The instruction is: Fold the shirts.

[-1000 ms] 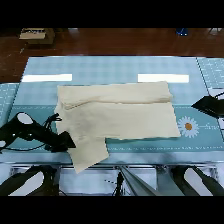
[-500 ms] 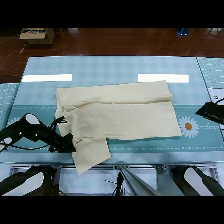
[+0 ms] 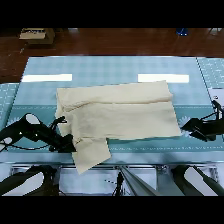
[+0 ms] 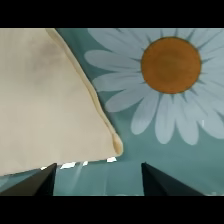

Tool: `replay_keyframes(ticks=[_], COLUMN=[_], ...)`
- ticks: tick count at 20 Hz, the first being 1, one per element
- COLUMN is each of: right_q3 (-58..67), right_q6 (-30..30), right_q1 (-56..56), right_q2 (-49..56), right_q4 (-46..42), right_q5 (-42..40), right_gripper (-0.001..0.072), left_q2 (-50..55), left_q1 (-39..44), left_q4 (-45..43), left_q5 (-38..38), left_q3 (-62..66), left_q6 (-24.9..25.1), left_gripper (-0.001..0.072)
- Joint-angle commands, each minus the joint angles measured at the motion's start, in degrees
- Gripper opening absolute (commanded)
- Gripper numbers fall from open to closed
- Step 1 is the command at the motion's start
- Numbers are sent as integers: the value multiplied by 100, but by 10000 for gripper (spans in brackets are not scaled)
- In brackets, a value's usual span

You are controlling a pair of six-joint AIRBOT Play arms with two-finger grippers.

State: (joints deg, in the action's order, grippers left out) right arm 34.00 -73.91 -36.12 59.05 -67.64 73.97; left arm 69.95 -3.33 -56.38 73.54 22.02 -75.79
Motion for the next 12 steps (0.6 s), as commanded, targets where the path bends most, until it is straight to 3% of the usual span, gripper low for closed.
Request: replay_keyframes(ticks=[1,3,5,11,12], right_q3=[-251,-254,-260,-271,-269], right_q6=[57,-9,-83,-170,-166], right_q1=[-20,-20,-17,586,754], right_q2=[247,343,444,1123,1213], right_q4=[321,323,420,717,719], right_q5=[-358,-487,-761,-949,-966], right_gripper=[590,581,522,500,403], left_q2=[0,0,0,2,2], left_q1=[0,2,2,0,0], left_q4=[-13,-15,-11,-13,-11], left_q5=[-256,-278,-341,-544,-538], left_q3=[9,9,9,11,11], left_q6=[72,166,164,164,164], left_gripper=[25,25,25,25,25])
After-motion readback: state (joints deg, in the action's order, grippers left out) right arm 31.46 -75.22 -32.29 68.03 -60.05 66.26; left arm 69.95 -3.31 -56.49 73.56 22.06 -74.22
